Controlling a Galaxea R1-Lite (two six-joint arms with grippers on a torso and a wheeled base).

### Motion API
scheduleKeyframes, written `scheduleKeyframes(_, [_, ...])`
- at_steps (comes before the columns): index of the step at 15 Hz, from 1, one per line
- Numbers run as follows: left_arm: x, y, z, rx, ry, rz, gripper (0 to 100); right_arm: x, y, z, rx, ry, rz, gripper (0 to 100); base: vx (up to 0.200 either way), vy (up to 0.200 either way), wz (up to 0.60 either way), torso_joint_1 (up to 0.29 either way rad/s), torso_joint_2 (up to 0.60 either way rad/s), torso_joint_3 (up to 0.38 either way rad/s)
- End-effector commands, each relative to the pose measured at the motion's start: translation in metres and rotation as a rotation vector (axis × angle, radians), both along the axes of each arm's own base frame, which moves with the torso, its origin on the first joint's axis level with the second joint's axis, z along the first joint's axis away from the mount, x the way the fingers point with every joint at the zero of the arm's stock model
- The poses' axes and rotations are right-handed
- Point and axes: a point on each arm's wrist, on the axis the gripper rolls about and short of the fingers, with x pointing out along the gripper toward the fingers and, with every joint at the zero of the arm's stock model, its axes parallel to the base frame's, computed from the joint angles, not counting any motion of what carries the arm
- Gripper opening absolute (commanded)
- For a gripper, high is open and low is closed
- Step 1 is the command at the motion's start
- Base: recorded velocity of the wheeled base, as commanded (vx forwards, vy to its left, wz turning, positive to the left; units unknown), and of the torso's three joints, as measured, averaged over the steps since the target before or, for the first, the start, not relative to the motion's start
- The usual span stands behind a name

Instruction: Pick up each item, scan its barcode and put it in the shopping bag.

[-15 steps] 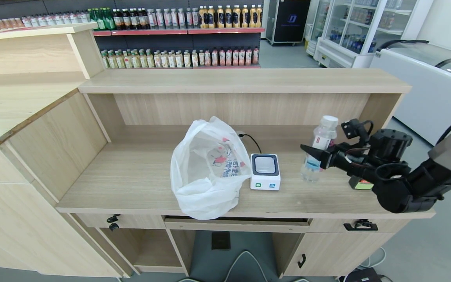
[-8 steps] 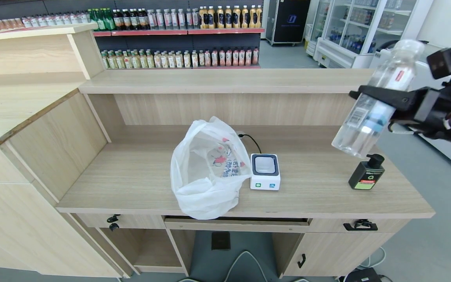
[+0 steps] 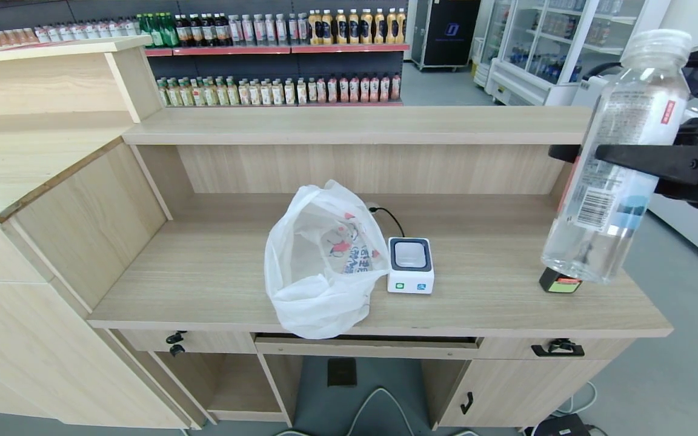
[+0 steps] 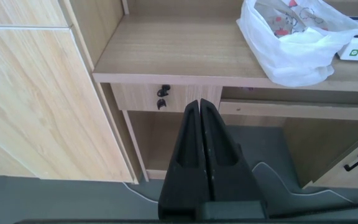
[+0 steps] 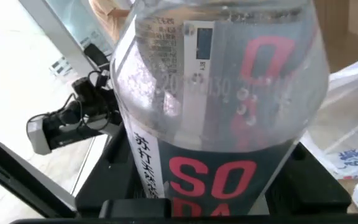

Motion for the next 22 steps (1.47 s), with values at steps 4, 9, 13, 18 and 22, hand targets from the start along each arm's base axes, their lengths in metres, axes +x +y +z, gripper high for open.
scheduleKeyframes(4, [0.000, 0.000, 0.000, 0.000, 0.000, 0.000, 0, -0.029, 0.022, 0.028, 0.013, 0.077, 0.113, 0, 0.000, 0.000, 0.00, 0.000, 0.00, 0.000])
scheduleKeyframes(9, [0.000, 0.000, 0.000, 0.000, 0.000, 0.001, 0, -0.041, 0.065, 0.044, 0.013, 0.040, 0.304, 0, 0.000, 0.000, 0.00, 0.000, 0.00, 0.000])
scheduleKeyframes(13, [0.000, 0.000, 0.000, 0.000, 0.000, 0.001, 0, -0.051, 0.082, 0.044, 0.018, 0.034, 0.379, 0, 0.000, 0.000, 0.00, 0.000, 0.00, 0.000])
scheduleKeyframes(18, [0.000, 0.000, 0.000, 0.000, 0.000, 0.001, 0, -0.060, 0.094, 0.025, 0.053, 0.130, 0.398, 0, 0.000, 0.000, 0.00, 0.000, 0.00, 0.000])
scheduleKeyframes(22, [0.000, 0.000, 0.000, 0.000, 0.000, 0.001, 0, -0.061, 0.093, 0.006, 0.042, 0.150, 0.384, 0, 0.000, 0.000, 0.00, 0.000, 0.00, 0.000])
